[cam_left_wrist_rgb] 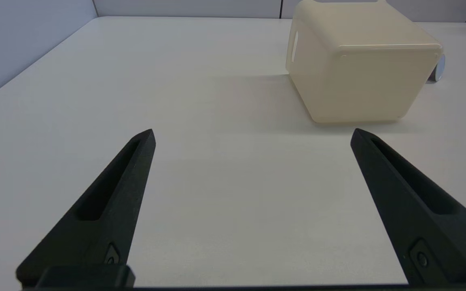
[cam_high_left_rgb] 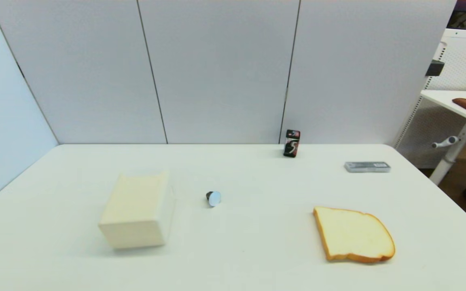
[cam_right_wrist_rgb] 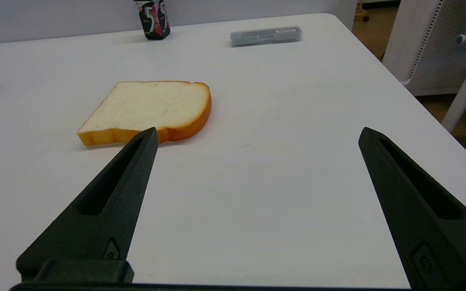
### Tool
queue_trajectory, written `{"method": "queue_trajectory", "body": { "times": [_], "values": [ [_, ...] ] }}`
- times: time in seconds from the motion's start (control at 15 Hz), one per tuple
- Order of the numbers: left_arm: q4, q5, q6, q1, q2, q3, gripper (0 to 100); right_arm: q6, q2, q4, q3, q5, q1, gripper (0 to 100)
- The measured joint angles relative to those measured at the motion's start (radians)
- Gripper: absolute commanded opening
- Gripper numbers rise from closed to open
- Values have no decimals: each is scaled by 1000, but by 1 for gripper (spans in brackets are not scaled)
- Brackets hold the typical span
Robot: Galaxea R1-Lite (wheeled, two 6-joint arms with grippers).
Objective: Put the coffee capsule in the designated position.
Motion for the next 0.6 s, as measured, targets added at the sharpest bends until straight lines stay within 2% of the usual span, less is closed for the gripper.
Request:
{"method": "queue_trajectory", "body": {
  "times": [0.6],
  "values": [
    [0,0,0,0,0,0,100,0,0,0,0,0,0,100]
  ]
}}
